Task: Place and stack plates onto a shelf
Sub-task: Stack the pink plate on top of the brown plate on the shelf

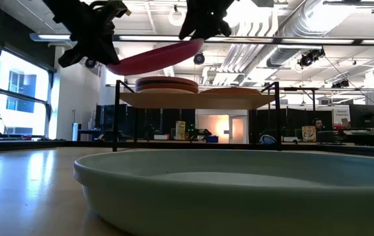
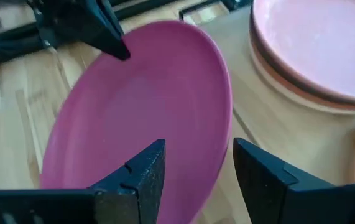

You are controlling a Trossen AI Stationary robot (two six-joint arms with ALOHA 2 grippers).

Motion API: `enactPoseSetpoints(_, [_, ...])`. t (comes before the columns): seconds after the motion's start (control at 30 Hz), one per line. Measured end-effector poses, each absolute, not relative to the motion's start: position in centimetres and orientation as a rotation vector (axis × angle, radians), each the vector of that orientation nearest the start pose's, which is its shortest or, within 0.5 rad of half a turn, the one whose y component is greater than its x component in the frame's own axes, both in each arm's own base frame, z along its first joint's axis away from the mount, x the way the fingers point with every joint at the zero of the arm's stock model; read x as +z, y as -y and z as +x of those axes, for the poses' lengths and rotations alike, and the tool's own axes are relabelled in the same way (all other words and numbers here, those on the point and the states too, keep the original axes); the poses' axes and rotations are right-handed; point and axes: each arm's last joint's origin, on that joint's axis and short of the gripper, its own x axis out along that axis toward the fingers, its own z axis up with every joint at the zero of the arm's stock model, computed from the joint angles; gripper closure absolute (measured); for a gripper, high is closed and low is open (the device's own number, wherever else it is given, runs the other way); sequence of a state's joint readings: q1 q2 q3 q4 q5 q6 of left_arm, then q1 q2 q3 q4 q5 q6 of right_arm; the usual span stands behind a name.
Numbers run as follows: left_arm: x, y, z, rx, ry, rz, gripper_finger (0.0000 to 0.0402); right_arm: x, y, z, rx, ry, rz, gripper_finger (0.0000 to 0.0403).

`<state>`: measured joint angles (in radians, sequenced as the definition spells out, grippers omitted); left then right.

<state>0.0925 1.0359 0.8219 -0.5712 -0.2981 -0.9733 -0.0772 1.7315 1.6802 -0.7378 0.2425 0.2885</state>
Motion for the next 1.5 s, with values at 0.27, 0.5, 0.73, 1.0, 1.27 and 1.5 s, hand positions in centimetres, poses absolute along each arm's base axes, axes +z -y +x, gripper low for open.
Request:
enactPoseSetpoints(0.27, [26.7, -2.8, 20.6, 0.718, -0.553, -0.812, 0.0401, 33.5, 3.8, 37.8, -0.454, -0.780, 0.187, 0.0273])
enactPoseSetpoints(0.5, [27.0, -2.8, 20.9, 0.699, -0.516, -0.794, 0.0401, 32.7, 3.8, 38.1, -0.466, -0.807, 0.205, 0.0311])
enactPoseSetpoints(0.73, [27.0, -2.8, 20.9, 0.693, -0.519, -0.778, 0.0401, 32.8, 3.9, 38.1, -0.487, -0.799, 0.211, 0.0394])
enactPoseSetpoints(1.0, [27.0, -2.8, 21.0, 0.677, -0.524, -0.773, 0.0377, 32.8, 3.9, 38.0, -0.489, -0.804, 0.219, 0.0399])
enactPoseSetpoints(1.27, [27.3, -2.7, 21.2, 0.623, -0.507, -0.800, 0.0336, 32.6, 4.1, 37.6, -0.494, -0.850, 0.253, 0.0402])
enactPoseSetpoints(1.5, [27.6, -2.7, 21.4, 0.604, -0.484, -0.791, 0.0307, 32.4, 4.6, 36.9, -0.519, -0.901, 0.255, 0.0402])
